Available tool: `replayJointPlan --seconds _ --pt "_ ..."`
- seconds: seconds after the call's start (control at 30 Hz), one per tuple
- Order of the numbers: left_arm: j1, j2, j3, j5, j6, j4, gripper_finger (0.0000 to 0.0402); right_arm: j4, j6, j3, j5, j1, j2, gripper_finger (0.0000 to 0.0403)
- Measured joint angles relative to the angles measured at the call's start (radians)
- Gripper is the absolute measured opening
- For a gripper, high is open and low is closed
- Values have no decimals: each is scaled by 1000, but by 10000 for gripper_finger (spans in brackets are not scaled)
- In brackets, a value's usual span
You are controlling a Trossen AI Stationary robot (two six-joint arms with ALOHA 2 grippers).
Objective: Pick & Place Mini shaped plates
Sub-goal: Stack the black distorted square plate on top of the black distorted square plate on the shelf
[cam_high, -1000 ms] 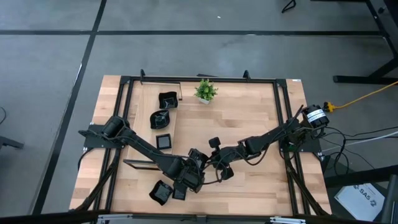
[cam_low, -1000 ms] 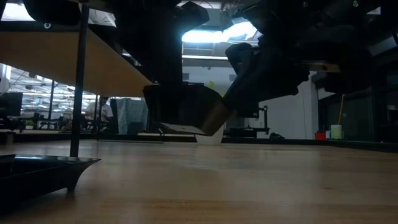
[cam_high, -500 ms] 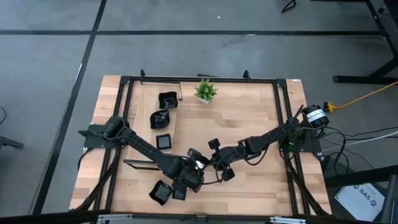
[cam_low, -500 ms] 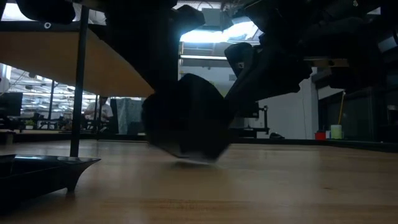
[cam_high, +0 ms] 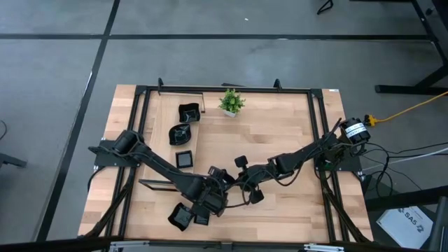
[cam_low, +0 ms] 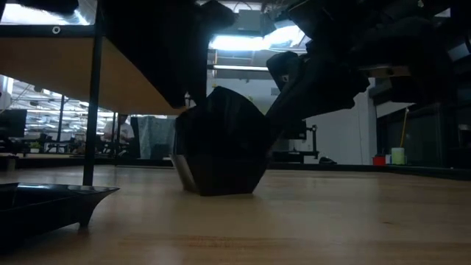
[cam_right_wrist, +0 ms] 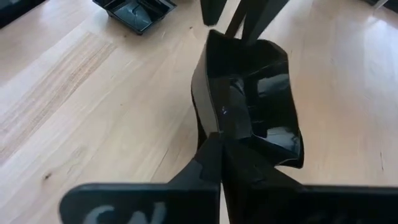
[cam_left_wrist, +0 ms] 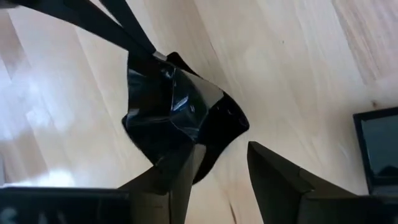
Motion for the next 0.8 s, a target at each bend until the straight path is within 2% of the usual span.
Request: replayJointPlan --seconds 0.37,0.8 --pt "-14 -75 0 -9 41 -15 146 2 -39 0 3 0 -42 1" --pt "28 -83 0 7 79 -25 141 7 -105 1 -15 1 -72 1"
